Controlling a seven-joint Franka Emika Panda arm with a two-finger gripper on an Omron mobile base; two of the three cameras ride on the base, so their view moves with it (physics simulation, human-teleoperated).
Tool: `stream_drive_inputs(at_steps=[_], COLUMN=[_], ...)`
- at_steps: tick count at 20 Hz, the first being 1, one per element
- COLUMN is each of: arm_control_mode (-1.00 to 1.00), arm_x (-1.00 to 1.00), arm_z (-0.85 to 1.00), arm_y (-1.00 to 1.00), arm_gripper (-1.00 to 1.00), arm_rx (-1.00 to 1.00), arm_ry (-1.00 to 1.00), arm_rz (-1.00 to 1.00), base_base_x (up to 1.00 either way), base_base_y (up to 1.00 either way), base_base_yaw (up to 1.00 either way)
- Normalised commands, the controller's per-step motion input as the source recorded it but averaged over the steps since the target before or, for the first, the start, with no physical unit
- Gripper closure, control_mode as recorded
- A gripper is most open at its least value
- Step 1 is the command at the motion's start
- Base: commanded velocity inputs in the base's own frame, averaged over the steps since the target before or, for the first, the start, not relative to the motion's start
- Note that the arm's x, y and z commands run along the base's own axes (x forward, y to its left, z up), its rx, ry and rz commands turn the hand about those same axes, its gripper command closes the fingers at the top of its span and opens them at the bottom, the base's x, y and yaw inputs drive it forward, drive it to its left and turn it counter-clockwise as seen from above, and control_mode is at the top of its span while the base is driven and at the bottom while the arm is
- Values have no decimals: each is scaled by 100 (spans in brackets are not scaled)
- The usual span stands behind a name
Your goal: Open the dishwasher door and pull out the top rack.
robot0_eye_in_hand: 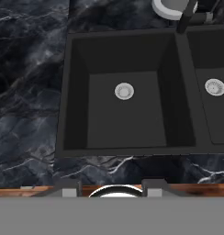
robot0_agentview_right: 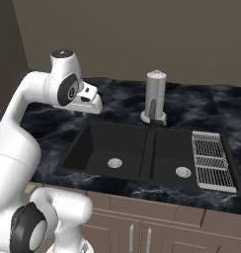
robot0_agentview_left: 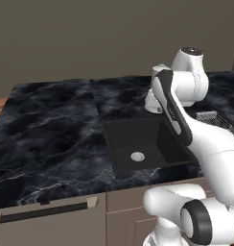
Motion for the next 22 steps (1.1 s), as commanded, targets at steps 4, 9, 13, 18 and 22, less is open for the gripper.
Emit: stream_drive_inputs(at_steps=[4,9,13,18,22], arm_control_mode=[-100,-100,-100,100,100], arm_x=[-5,-27,-4,-2,0], arm_z=[-24,-58,-38,-5,0], arm_y=[0,0,10,1,0], arm_gripper=[-100,-100,-100,-100,-100], arm_rx=[-3,-9,0,0,0], arm_ry=[0,8,16,3,0], arm_rz=[2,11,4,0,0], base_base_x=[0,0,0,-29,-39], base_base_y=[0,0,0,0,0], base_base_yaw=[0,0,0,4,41])
